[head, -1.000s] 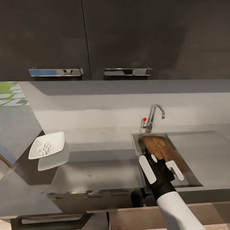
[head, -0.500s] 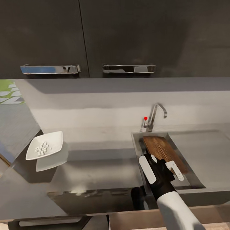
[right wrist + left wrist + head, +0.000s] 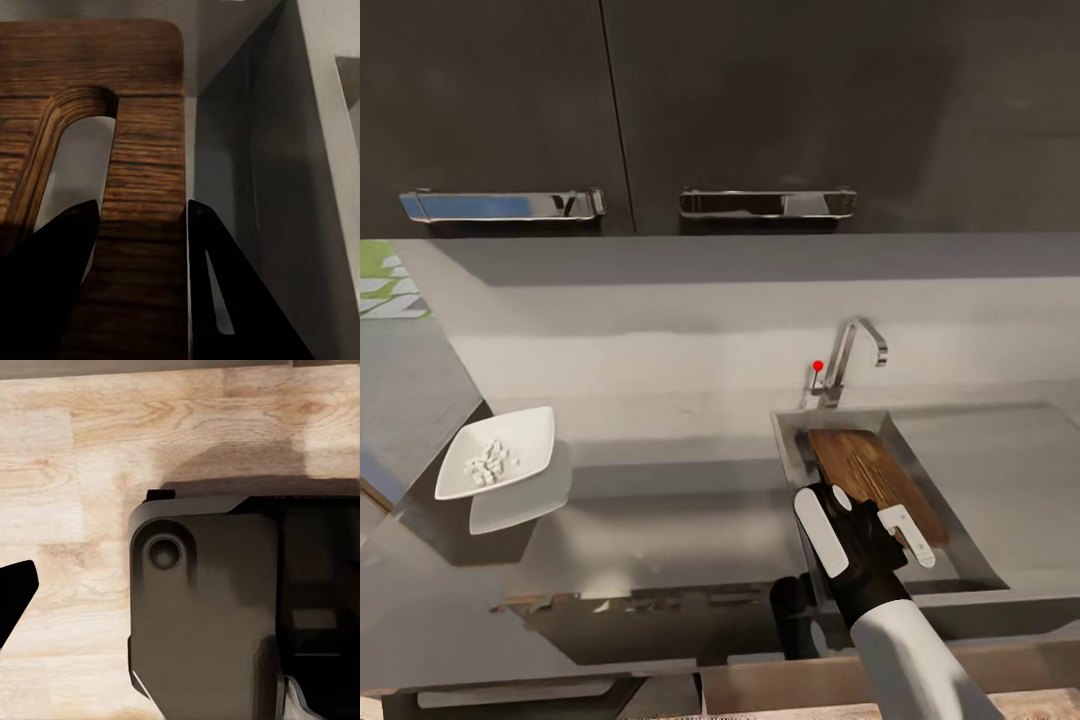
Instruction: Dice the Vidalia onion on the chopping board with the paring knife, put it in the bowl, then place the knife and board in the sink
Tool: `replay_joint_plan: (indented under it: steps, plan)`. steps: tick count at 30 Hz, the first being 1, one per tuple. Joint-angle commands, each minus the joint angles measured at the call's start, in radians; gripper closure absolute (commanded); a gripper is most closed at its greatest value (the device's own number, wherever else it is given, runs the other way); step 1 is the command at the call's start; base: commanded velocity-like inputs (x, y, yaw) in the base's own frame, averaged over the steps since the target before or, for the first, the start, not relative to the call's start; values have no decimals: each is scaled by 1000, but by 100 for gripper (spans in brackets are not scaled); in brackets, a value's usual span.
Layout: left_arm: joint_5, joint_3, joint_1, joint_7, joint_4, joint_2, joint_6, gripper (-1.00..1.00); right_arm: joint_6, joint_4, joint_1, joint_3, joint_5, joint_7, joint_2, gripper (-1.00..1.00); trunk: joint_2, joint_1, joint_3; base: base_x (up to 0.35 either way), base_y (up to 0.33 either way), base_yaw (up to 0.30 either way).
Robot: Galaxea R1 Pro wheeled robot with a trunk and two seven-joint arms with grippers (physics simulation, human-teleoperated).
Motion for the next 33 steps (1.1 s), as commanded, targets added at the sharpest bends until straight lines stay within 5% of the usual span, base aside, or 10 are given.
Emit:
replay_joint_plan:
  steps: [1, 33]
  plan:
    - [10, -9, -1, 7, 0, 1, -4, -100, -11, 0, -1, 2, -3, -2, -1, 100, -2, 0, -3, 0, 0, 0]
    - [10, -9, -1, 8, 0, 0, -4, -100, -71, 35, -1, 0, 2, -2, -4, 100, -2, 0, -55, 0, 0, 0]
